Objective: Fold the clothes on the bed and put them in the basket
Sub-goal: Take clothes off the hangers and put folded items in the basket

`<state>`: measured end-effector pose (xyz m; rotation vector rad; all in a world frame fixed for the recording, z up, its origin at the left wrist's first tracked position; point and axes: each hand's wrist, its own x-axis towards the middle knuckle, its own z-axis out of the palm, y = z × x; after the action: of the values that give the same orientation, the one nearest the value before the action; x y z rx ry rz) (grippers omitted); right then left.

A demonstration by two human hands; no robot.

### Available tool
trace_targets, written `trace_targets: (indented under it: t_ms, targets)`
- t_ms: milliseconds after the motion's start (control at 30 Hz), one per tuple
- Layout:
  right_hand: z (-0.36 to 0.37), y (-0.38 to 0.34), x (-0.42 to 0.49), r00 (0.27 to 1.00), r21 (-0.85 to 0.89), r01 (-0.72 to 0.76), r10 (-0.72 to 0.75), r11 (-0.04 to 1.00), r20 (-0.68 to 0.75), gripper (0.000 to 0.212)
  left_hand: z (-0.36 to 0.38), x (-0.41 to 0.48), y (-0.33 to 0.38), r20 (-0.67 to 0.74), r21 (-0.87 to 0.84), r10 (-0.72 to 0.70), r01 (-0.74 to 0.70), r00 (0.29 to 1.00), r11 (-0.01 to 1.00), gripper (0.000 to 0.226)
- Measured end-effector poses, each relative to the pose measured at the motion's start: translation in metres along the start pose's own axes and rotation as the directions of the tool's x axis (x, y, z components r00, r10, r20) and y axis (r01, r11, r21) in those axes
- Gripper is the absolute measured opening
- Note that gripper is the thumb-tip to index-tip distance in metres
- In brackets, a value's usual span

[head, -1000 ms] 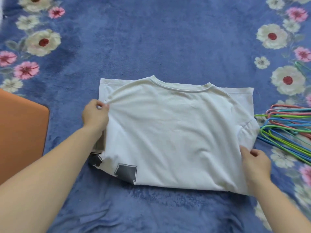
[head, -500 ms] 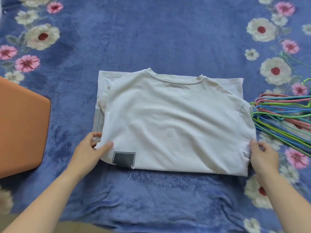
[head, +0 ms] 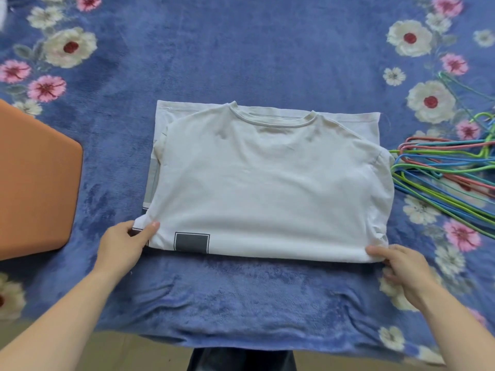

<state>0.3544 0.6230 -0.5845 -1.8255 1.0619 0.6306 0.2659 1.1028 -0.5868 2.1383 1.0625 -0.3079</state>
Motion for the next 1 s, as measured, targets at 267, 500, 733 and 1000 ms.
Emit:
trace_targets:
  t_ms: [267, 500, 733, 1000]
  targets:
    - [0.015, -0.005, 0.003, 0.997, 0.203, -0.064, 0.055, 0.977, 0.050, 0.028, 0.023, 0.001, -0.005, 0.021, -0.577, -0.304, 0.260, 0.952, 0.774, 0.023]
    - [-0.007, 0.010, -0.023, 0.740, -0.429, -0.229, 0.443, 0.874, 0.507, 0.021, 0.020, -0.026, -0.019, -0.455, -0.493, -0.431, 0.182, 0.779, 0.851, 0.023]
    - [0.001, 0.017, -0.004, 0.951, -0.104, -0.070, 0.098, 0.992, 0.294, 0.035, 0.102, -0.070, 0.020, -0.286, 0.327, 0.367, -0.270, 0.885, 0.906, 0.057]
    - [0.019, -0.036, 0.017, 0.987, 0.093, 0.155, -0.158, 0.984, 0.022, 0.026, 0.262, -0.195, 0.076, 0.505, 0.278, 0.685, -0.850, 0.525, 0.447, 0.090]
